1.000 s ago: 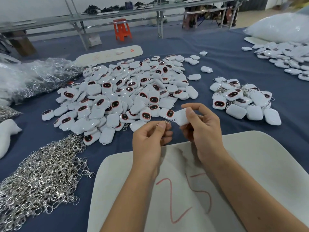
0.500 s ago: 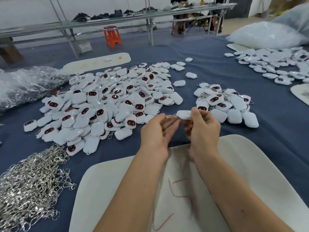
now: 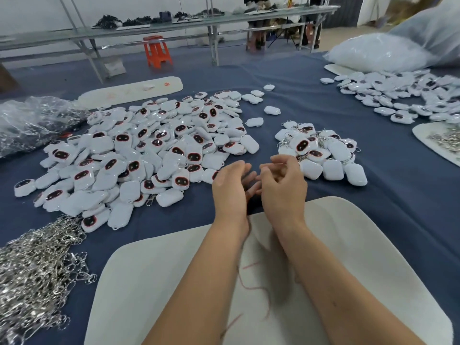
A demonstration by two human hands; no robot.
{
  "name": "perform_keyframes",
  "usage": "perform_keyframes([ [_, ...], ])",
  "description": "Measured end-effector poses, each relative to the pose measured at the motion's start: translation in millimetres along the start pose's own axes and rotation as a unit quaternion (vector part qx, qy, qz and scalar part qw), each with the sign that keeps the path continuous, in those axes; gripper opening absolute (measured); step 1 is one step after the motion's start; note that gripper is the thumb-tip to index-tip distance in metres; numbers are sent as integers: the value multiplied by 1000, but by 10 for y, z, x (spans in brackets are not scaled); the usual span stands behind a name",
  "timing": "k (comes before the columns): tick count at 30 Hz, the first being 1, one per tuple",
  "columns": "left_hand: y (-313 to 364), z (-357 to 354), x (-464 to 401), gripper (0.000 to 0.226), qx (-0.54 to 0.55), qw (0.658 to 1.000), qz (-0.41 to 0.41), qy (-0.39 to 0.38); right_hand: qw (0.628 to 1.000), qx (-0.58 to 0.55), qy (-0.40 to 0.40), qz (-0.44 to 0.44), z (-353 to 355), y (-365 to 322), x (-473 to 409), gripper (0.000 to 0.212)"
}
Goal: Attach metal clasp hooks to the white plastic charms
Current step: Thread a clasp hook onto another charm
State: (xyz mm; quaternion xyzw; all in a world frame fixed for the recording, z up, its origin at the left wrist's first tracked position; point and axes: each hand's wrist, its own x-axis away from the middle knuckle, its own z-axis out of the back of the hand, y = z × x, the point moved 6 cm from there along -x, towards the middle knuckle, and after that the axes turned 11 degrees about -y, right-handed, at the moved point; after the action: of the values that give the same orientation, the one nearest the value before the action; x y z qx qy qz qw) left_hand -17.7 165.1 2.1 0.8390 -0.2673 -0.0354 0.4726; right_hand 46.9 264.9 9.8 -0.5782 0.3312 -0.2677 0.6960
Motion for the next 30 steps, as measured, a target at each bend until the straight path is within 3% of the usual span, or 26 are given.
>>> perform_keyframes([
  [4, 257, 273, 56, 6, -139, 989, -45, 33, 982, 176, -46, 55, -129, -155, 69, 12],
  [6, 416, 449, 127, 7, -194, 976, -90, 45, 947, 286, -98, 109, -310, -276, 133, 9],
  [9, 633, 752, 302, 6, -230, 958, -144, 95, 898, 349, -203, 174, -753, -431, 295, 10],
  [13, 954, 1237, 569, 12, -289, 912, -203, 207, 808, 422, -346, 223, -1453, -507, 631, 32],
  [18, 1281, 1676, 840, 11, -414, 860, -210, 212, 771, 537, -294, 177, -1776, -444, 686, 42],
  [21, 1523, 1920, 1061, 8, -516, 802, -207, 219, 751, 569, -289, 170, -1777, -450, 635, 32],
  [22, 1596, 2016, 1124, 9, -557, 780, -184, 217, 752, 568, -279, 184, -1778, -490, 653, 23],
  [23, 1653, 2095, 1167, 11, -599, 758, -150, 208, 777, 539, -262, 194, -1768, -548, 674, 14],
  [26, 1718, 2202, 1221, 28, -714, 690, -33, 117, 869, 369, -264, 198, -1837, -749, 880, 28],
  [28, 1689, 2211, 1255, 34, -763, 645, 26, 49, 891, 276, -297, 204, -1968, -859, 1063, 38],
  [30, 1643, 2221, 1272, 34, -779, 625, 51, 17, 915, 172, -328, 158, -2070, -859, 1149, 38],
])
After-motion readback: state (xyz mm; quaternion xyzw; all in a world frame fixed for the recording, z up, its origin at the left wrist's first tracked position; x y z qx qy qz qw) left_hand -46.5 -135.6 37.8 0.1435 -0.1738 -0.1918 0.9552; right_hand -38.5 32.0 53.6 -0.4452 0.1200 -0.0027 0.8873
